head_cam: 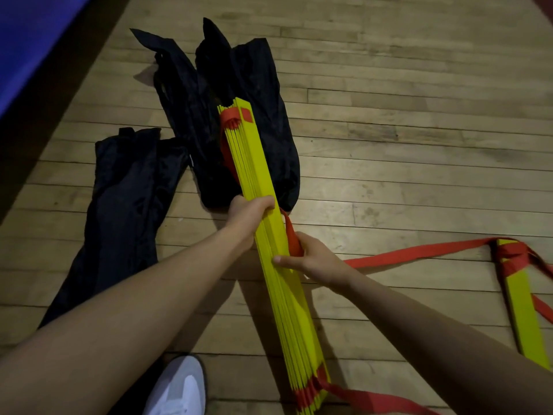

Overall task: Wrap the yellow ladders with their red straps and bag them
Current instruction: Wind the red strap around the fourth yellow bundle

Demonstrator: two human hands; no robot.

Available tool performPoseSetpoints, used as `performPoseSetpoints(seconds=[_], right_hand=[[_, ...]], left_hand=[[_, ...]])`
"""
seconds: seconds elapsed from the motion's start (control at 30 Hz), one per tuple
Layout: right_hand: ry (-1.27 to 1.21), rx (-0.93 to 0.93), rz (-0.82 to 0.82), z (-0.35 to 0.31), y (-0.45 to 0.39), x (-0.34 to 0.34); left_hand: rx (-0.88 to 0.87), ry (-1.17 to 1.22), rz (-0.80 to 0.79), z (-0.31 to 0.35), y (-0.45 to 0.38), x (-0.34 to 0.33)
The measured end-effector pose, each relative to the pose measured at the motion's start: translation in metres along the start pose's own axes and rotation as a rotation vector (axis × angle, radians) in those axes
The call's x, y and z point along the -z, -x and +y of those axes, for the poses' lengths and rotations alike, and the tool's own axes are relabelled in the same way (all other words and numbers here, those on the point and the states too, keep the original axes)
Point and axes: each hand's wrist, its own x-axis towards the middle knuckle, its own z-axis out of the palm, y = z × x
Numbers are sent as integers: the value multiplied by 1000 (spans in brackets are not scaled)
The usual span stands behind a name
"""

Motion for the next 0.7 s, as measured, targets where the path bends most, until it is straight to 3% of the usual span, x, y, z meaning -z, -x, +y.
performPoseSetpoints(seconds=[0.07, 0.2, 0.33, 0.47, 0.57, 0.7], right_hand=[[-19, 20, -1, 0, 2, -3], [187, 93, 43, 6, 7, -5], [-77, -29, -90, 4, 13, -9], [-76, -14, -36, 6, 14, -10], [119, 23, 80, 7, 13, -7], [499, 157, 193, 17, 12, 0]], left_hand=[[0, 14, -24, -2, 0, -2], [-44, -81, 37, -3, 4, -6], [-67, -151, 27, -3, 7, -11], [-200, -439, 82, -7, 6, -14], [-297, -613, 117, -10, 13, -20], [-227, -572, 126, -9, 17, -29]])
